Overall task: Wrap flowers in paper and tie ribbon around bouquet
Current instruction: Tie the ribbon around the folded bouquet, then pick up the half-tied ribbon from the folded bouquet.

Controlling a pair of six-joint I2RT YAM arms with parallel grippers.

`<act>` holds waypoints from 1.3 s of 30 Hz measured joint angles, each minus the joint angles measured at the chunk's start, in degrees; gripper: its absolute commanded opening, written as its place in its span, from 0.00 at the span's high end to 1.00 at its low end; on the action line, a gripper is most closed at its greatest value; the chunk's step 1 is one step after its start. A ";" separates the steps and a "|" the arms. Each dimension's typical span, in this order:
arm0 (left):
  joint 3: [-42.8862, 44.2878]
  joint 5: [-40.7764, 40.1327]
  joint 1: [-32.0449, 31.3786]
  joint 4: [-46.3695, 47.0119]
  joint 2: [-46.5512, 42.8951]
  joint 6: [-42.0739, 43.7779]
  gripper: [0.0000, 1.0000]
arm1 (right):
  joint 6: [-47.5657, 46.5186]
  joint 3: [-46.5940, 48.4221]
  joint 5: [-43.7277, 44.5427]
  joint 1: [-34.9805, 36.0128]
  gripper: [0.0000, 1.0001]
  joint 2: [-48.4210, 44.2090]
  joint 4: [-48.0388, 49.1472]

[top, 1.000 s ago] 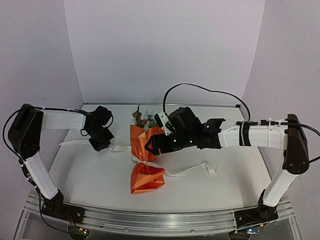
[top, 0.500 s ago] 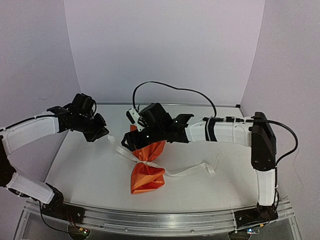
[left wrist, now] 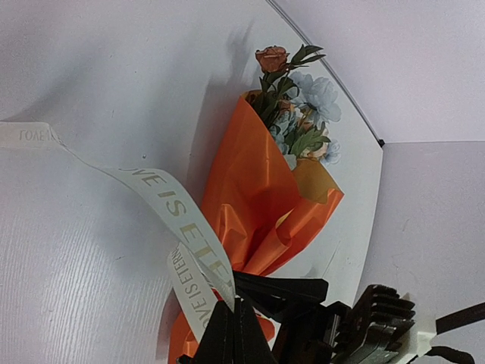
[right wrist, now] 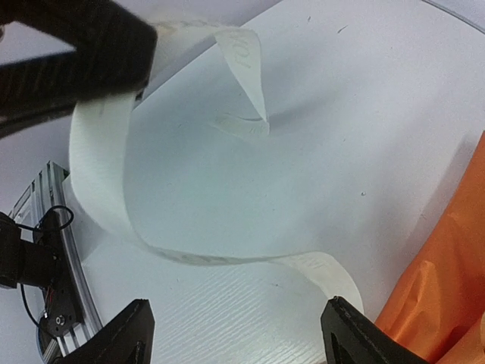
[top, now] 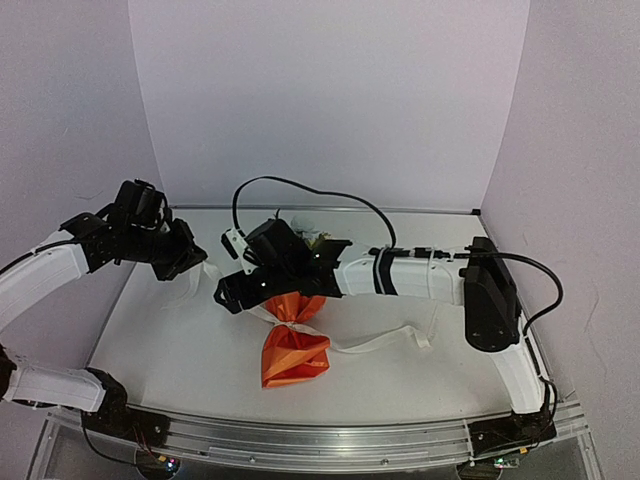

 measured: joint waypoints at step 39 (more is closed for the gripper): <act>-12.40 0.93 -0.44 7.56 -6.18 11.31 0.50 | 8.49 -26.79 12.36 1.29 1.00 -20.76 8.73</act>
